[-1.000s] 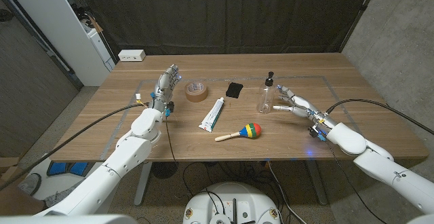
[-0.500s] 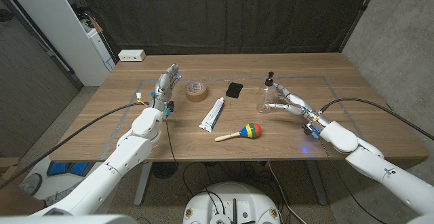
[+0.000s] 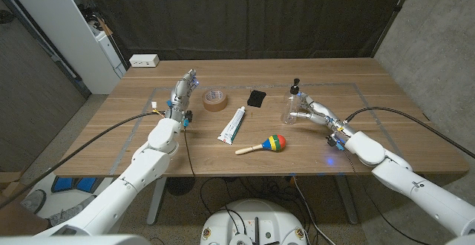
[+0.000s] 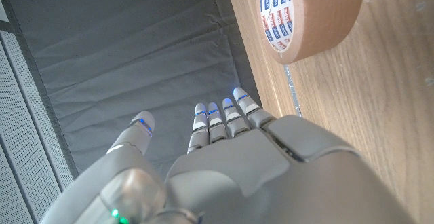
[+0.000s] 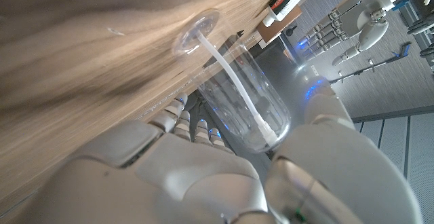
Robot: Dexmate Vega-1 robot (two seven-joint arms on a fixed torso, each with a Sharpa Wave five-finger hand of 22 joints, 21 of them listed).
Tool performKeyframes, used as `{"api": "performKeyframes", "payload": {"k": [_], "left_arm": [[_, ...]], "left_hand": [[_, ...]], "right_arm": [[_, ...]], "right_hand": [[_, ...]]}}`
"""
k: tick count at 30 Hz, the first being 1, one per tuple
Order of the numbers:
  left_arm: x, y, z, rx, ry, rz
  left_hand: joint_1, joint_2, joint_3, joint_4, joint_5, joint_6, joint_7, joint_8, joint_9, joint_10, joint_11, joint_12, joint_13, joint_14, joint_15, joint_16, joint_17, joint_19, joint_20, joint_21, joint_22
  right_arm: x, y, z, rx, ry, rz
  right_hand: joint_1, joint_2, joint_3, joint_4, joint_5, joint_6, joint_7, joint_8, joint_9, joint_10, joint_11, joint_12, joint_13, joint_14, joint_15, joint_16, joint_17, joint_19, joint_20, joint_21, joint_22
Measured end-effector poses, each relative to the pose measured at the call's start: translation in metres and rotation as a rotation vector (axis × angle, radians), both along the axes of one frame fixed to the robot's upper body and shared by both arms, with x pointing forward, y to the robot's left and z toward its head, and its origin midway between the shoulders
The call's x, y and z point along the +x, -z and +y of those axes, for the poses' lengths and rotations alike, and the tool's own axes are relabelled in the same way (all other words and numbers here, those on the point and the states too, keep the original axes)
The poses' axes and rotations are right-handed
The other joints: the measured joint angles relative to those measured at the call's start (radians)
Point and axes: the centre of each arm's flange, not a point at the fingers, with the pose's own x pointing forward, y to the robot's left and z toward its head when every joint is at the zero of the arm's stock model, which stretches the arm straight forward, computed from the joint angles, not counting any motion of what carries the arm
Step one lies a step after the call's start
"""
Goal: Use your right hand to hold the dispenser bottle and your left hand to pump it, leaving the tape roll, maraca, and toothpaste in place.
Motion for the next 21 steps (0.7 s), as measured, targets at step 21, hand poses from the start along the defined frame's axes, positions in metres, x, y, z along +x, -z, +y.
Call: {"api": "performKeyframes", "payload": {"k": [21], "left_arm": [[0.005,0.003,-0.005,0.012,-0.001,0.017]], "left_hand": [[-0.008,0.0,0.006,0.0,0.0,0.011,0.0,0.0,0.0,0.014,0.003,0.0,0.0,0.016,0.005,0.0,0.0,0.001,-0.001,-0.02,0.0]], "right_arm": [[0.011,-0.001,0.019,0.039,-0.035,-0.02]], "right_hand": [[0.046,-0.013,0.007,-0.007,-0.007,0.0,0.007,0.035,0.005,0.065,-0.027,0.029,0.018,0.063,-0.024,0.028,0.005,0.025,0.0,0.0,-0.001]]}}
